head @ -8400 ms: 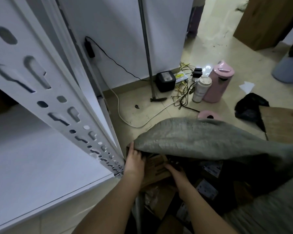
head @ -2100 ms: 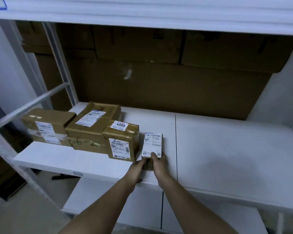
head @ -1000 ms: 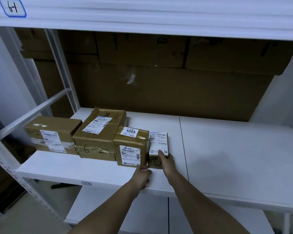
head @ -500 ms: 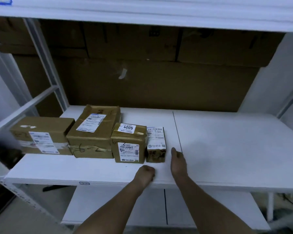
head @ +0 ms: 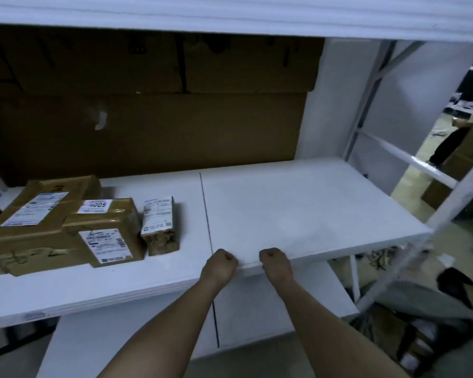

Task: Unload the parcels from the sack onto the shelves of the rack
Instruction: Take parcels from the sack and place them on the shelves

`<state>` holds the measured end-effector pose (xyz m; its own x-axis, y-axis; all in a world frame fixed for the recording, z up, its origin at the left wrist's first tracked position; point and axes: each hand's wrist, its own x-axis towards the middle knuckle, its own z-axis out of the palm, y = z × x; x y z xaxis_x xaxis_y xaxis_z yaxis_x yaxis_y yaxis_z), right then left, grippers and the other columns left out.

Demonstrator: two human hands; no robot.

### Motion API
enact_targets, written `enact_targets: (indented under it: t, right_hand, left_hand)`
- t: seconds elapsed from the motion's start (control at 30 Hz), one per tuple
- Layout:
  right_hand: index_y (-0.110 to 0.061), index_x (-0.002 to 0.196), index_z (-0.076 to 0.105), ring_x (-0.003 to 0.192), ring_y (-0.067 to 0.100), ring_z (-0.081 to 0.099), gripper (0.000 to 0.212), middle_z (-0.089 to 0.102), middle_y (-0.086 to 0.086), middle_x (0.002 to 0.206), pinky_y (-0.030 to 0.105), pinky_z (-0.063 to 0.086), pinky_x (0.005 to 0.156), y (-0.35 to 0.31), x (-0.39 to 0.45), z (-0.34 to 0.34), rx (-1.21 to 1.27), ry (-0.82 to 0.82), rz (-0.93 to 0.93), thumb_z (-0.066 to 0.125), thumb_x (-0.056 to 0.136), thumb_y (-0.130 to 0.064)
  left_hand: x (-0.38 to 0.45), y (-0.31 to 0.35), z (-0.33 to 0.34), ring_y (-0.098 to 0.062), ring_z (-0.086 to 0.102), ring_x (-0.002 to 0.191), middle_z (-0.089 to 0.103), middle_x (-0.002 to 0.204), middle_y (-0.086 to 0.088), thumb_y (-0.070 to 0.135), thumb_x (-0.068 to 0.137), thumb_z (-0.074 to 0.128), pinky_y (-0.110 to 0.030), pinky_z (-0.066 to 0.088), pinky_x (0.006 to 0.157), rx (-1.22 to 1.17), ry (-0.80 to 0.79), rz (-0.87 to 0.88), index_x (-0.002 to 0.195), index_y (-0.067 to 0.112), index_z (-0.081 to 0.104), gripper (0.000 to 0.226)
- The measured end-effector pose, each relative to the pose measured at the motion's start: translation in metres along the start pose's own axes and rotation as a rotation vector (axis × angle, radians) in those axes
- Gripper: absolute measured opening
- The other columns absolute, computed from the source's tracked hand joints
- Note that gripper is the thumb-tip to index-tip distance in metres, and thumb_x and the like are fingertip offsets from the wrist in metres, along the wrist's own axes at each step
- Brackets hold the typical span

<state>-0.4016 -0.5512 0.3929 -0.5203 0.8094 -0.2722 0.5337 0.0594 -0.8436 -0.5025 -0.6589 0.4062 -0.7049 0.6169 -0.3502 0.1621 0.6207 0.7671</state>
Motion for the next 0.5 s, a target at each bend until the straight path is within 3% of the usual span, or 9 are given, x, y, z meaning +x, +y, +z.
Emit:
enact_targets:
  t: [0.1,0.17,0.23,0.3,0.4,0.47,0.5]
  right_hand:
    - [-0.026,0.057,0.033,0.052,0.014,0.029,0.038,0.033,-0.002,0.056,0.027,0.022,0.054,0.033,0.008,-0.055,-0.007,-0.008,0.011,0.048,0.090,-0.014]
    - [-0.014,0.062,0.045,0.054,0.021,0.039,0.032,0.041,0.008,0.061,0.027,0.025,0.058,0.063,0.012,-0.099,-0.026,-0.013,0.065,0.047,0.093,-0.016]
    - [0.008,0.089,0.060,0.069,0.031,0.053,0.031,0.051,0.023,0.077,0.032,0.031,0.064,0.097,0.018,-0.138,0.029,-0.010,0.133,0.048,0.096,-0.020]
    - [0.007,0.104,0.060,0.076,0.027,0.054,0.032,0.056,0.015,0.082,0.035,0.039,0.068,0.133,0.020,-0.176,0.051,-0.005,0.179,0.049,0.097,-0.022]
    - [-0.010,0.087,0.058,0.074,0.027,0.057,0.016,0.059,0.009,0.081,0.039,0.047,0.071,0.176,0.020,-0.224,0.049,0.036,0.260,0.050,0.096,-0.021]
    - [-0.010,0.079,0.054,0.066,0.024,0.045,0.016,0.048,0.009,0.071,0.037,0.037,0.066,0.195,0.015,-0.252,0.108,0.050,0.299,0.048,0.094,-0.012]
    - [-0.006,0.083,0.058,0.069,0.024,0.044,0.015,0.047,0.009,0.071,0.035,0.035,0.066,0.207,0.015,-0.264,0.130,0.061,0.327,0.048,0.094,-0.010]
  left_hand:
    - [-0.006,0.026,0.054,-0.021,0.052,0.068,0.059,0.076,-0.007,0.018,0.088,0.044,-0.027,0.037,0.063,-0.006,0.003,0.022,0.071,0.016,0.049,0.018]
    - [-0.014,0.045,0.096,-0.021,0.052,0.069,0.058,0.078,-0.009,0.019,0.091,0.046,-0.027,0.037,0.063,-0.015,-0.006,0.025,0.075,0.015,0.049,0.017]
    - [-0.022,0.060,0.136,-0.023,0.052,0.070,0.055,0.076,-0.008,0.020,0.092,0.045,-0.028,0.036,0.063,-0.003,-0.032,0.021,0.076,0.015,0.046,0.017]
    - [-0.029,0.075,0.179,-0.025,0.053,0.073,0.056,0.078,-0.008,0.022,0.092,0.046,-0.031,0.037,0.065,-0.004,-0.076,0.006,0.073,0.018,0.045,0.019]
    - [-0.041,0.094,0.233,-0.026,0.061,0.088,0.062,0.095,-0.007,0.027,0.093,0.047,-0.033,0.044,0.073,0.009,-0.147,0.002,0.091,0.017,0.055,0.013]
    - [-0.046,0.108,0.264,-0.026,0.061,0.101,0.061,0.108,-0.006,0.029,0.094,0.048,-0.034,0.047,0.085,0.038,-0.193,-0.003,0.108,0.016,0.053,0.019]
    - [-0.048,0.114,0.279,-0.026,0.060,0.104,0.061,0.111,-0.006,0.029,0.095,0.048,-0.035,0.047,0.090,0.058,-0.219,-0.008,0.113,0.016,0.051,0.023]
